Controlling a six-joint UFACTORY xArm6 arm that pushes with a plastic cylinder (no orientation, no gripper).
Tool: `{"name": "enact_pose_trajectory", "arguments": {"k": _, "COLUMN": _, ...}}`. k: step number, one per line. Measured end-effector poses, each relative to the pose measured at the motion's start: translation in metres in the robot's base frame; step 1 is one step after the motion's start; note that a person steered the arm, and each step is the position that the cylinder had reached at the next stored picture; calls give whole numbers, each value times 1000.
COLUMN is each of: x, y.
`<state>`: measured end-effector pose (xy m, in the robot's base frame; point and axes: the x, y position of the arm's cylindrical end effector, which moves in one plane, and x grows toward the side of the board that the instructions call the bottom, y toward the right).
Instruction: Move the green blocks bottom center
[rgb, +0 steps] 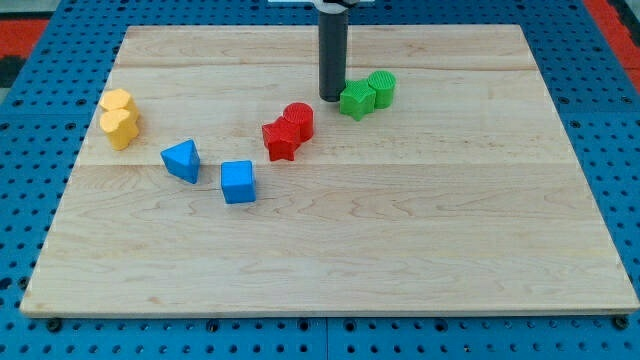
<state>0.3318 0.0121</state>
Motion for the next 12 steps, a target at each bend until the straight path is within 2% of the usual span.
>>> {"name": "enact_pose_trajectory", "arguments": {"k": 3, "x": 0, "y": 14}}
{"name": "enact_pose_trajectory", "arguments": {"k": 4, "x": -21, "y": -9}}
{"name": "enact_pose_trajectory", "arguments": {"k": 5, "x": -67, "y": 5}}
{"name": "enact_pose_trajectory", "arguments": {"k": 6, "x": -67, "y": 46}}
{"name": "enact_pose_trajectory", "arguments": {"k": 7, "x": -24, "y": 102}}
{"name": "enact_pose_trajectory", "arguments": {"k": 8, "x": 13, "y": 60}}
{"name": "enact_pose_trajectory", "arguments": {"k": 9, "x": 93, "y": 104}}
{"name": "enact_pose_trajectory", "arguments": {"k": 10, "x": 125, "y": 123}}
{"name": "enact_pose_trajectory", "arguments": {"k": 11, "x": 141, "y": 149}}
{"name": "enact_pose_trajectory", "arguments": {"k": 12, "x": 121, "y": 105}}
